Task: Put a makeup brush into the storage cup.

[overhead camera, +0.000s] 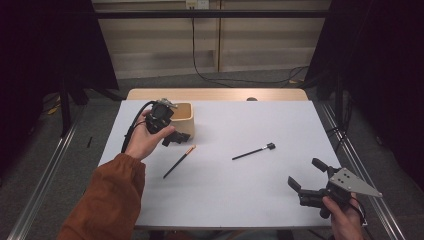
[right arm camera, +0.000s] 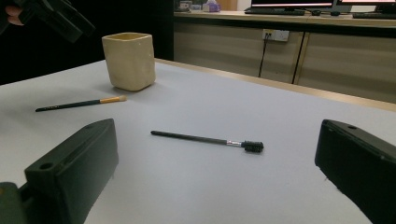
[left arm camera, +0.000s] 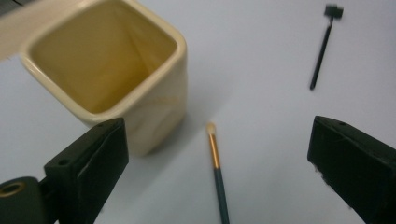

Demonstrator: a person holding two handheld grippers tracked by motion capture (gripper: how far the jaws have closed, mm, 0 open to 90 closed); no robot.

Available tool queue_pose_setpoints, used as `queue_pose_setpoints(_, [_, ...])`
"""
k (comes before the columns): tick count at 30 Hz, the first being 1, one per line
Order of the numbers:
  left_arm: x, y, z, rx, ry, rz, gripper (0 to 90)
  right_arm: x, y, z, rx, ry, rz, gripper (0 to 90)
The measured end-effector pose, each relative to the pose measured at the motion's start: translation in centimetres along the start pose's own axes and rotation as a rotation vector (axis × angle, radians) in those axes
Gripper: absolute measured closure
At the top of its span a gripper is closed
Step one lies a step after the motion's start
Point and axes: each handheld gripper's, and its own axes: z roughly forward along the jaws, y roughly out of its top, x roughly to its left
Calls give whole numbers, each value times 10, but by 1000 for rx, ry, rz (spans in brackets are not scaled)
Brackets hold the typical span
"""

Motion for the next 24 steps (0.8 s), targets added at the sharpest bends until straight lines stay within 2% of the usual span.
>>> queue_pose_setpoints(1, [-1, 0, 3, 29, 17, 4, 64, 0, 0, 0, 2, 0, 0, 0])
queue_pose_setpoints(9, [1, -1, 13, 105, 9, -13, 65, 0, 0, 0, 2, -1, 5, 0])
queue_pose_setpoints(12, [3, -2, 20, 156, 8, -25, 71, 0, 0, 0, 6, 1, -2, 0])
queue_pose_setpoints(17, [3, -3, 26, 190, 2, -35, 71, 0, 0, 0, 5, 0, -1, 0])
queue_pose_setpoints(19, [3, -3, 28, 197, -15, -53, 71, 0, 0, 0, 4, 0, -1, 0])
queue_pose_setpoints(24, [2, -3, 34, 219, -10, -43, 75, 0, 0, 0, 4, 0, -2, 0])
